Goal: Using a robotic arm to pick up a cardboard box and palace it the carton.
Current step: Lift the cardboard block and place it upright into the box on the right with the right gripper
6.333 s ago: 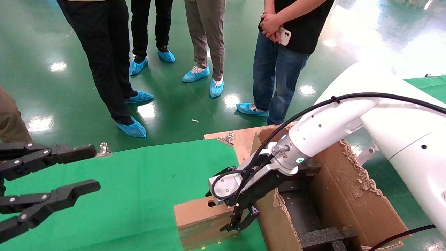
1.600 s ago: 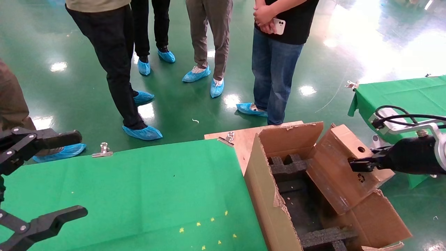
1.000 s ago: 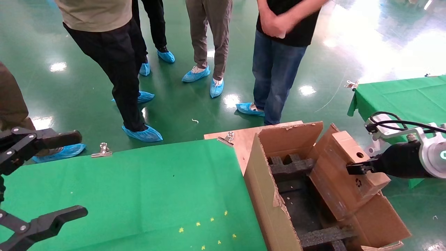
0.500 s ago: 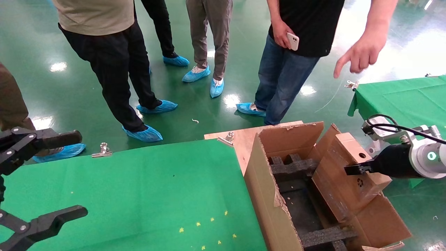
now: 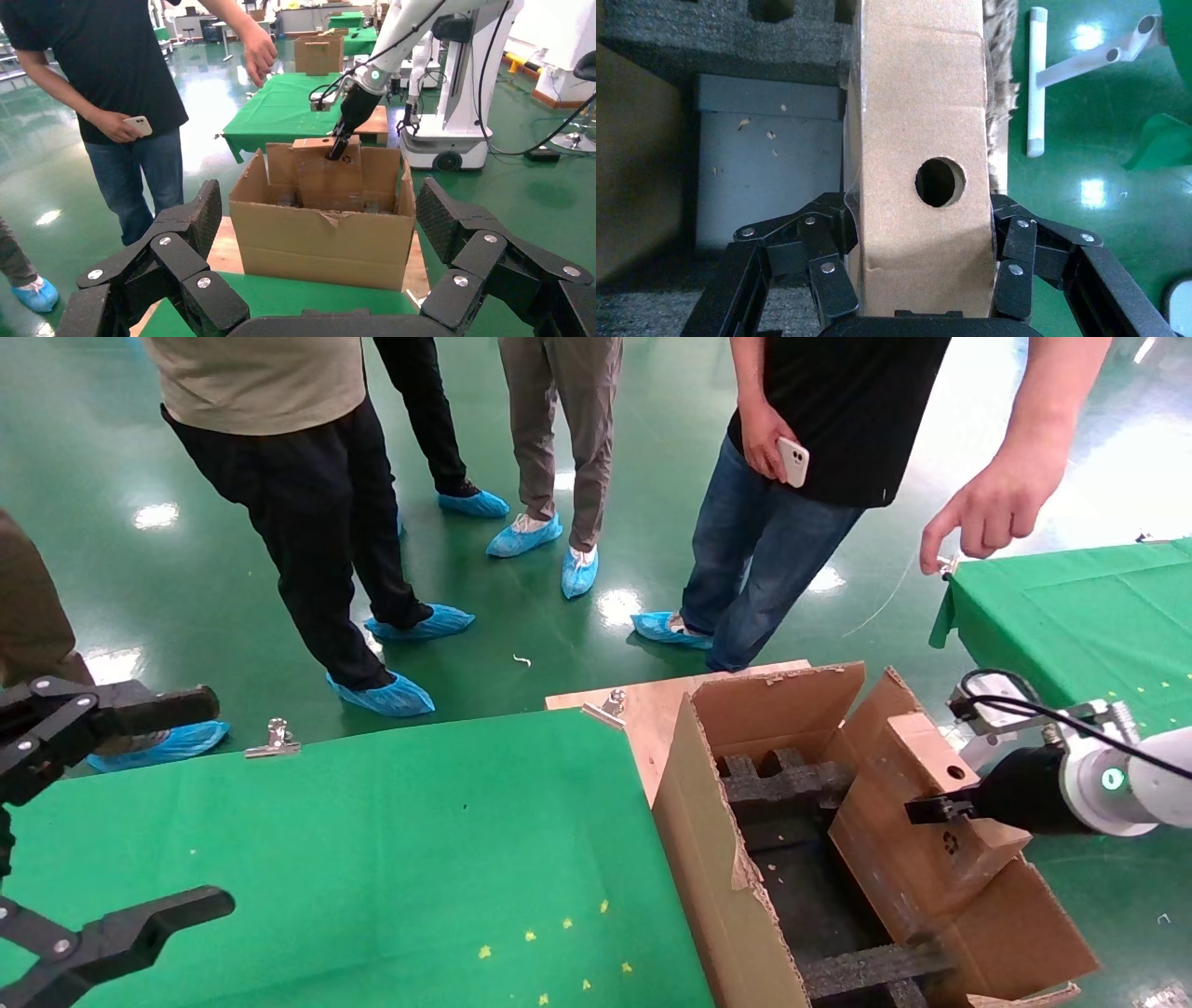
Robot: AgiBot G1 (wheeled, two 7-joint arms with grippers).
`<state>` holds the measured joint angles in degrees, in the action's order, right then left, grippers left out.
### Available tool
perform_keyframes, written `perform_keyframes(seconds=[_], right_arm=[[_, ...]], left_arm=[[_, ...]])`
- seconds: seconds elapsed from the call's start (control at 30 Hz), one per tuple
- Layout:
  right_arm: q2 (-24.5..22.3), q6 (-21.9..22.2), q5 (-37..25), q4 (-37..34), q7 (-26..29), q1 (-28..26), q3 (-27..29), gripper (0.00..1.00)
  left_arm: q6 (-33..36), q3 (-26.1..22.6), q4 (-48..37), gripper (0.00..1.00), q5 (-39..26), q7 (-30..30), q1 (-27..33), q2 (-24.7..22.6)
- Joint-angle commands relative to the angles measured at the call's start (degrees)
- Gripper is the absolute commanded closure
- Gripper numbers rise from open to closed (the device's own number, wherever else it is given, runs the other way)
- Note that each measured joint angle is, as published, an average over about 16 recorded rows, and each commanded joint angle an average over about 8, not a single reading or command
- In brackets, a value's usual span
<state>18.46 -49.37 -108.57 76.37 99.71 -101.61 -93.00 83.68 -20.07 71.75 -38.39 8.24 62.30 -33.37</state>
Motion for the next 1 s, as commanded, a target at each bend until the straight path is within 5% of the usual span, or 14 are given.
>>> perform_keyframes(seconds=[0.03,1.0], right_arm=[[0.3,0.8,-0.5,-0.2,0.7,0.7,-0.3,1.0],[9.3,10.5,2.2,-13.2,-0.4,10.0,-2.9,1.0]], left_arm=[[0.0,0.0,0.0,0.0,0.0,0.0,0.0,0.0],[0.0,0.0,0.0,0.0,0.0,0.0,0.0,0.0]])
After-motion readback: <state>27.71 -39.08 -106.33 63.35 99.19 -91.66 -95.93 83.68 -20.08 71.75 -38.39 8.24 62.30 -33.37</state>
